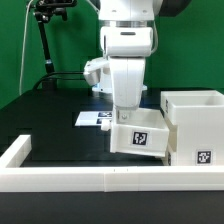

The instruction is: Assemble drawer

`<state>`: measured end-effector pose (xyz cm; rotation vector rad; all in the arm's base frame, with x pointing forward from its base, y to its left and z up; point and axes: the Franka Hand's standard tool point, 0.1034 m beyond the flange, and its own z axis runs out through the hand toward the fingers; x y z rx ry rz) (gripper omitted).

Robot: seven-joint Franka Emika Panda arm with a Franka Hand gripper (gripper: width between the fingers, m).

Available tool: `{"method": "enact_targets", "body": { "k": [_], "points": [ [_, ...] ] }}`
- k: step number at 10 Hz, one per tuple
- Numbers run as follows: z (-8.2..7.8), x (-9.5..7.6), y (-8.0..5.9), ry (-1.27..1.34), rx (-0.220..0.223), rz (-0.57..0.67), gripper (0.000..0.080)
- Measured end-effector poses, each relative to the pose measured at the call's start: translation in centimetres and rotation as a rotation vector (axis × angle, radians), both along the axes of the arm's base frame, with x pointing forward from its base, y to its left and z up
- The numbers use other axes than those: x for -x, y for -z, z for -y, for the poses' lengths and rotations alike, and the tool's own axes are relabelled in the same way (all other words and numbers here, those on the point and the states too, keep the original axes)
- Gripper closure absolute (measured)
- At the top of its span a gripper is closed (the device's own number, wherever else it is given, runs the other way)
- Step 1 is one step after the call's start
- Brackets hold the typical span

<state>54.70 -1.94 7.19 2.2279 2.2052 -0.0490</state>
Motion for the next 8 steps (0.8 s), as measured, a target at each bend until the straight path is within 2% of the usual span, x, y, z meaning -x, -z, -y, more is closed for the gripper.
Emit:
{"method": "enact_targets", "body": {
  "k": [5, 8],
  "points": [
    [-0.7, -0.2, -0.1, 0.004, -0.005, 0.045, 0.075],
    [-1.5, -0.1, -0.2, 0.0, -0.004, 0.032, 0.075]
  ]
}}
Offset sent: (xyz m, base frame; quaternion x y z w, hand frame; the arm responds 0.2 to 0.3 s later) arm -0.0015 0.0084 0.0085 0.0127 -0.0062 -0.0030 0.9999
